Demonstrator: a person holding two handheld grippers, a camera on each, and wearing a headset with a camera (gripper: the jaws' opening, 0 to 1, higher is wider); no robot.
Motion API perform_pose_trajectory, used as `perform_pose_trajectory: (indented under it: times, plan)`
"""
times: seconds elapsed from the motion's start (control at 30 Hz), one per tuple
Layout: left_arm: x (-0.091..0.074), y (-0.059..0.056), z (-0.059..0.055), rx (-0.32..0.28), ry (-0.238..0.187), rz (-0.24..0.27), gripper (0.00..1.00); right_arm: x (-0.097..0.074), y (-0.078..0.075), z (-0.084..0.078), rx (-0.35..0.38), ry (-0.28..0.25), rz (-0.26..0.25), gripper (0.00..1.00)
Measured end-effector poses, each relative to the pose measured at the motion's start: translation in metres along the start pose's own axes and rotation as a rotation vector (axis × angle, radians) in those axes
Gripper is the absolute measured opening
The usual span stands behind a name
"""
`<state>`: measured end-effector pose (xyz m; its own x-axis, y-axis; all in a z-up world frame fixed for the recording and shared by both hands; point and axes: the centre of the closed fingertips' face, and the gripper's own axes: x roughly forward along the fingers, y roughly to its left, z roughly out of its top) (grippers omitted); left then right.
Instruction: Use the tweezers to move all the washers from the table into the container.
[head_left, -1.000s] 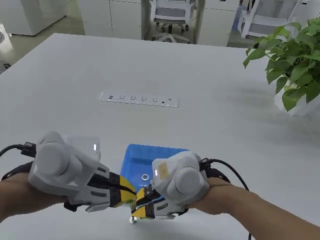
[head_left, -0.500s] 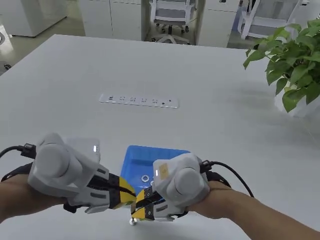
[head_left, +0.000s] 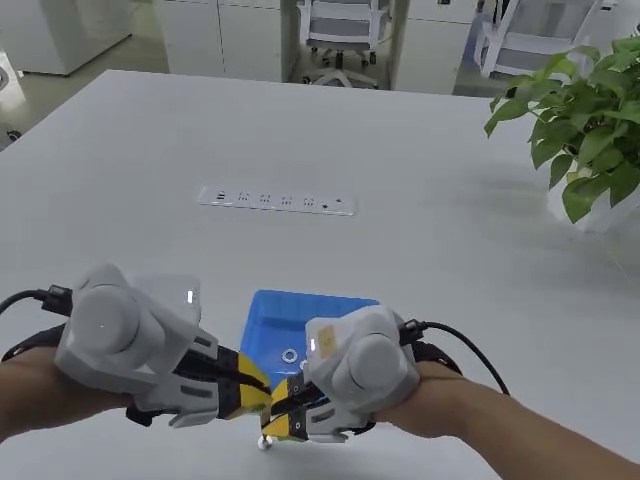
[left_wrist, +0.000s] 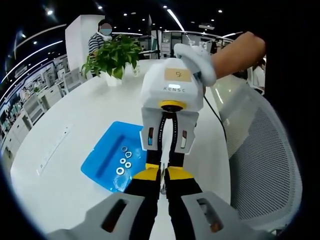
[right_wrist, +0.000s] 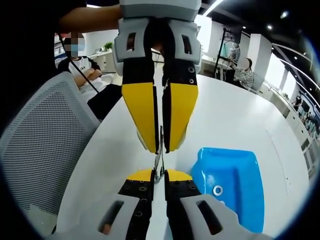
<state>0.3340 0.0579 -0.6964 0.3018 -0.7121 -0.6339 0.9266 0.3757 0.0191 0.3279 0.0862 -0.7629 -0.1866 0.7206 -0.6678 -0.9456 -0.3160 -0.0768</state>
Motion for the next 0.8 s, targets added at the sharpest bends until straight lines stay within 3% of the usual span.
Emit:
perform_pose_trajectory:
  times: [0.27,0.4,0.8]
  plan:
    - [-0.004,0.002,0.003,-0.020,-0.020,0.005,0.16,-0.007,-0.001,0.006,0.001,-0.005,-0.011,0.09]
    - [-0.006,0.005,-0.001,-0.042,-0.019,0.017,0.25,-0.012,-0.004,0.009,-0.007,-0.005,-0.019,0.09]
    - [-0.012,0.011,-0.006,-0.144,-0.079,0.062,0.60,-0.028,-0.005,0.020,-0.021,-0.007,-0.011,0.09]
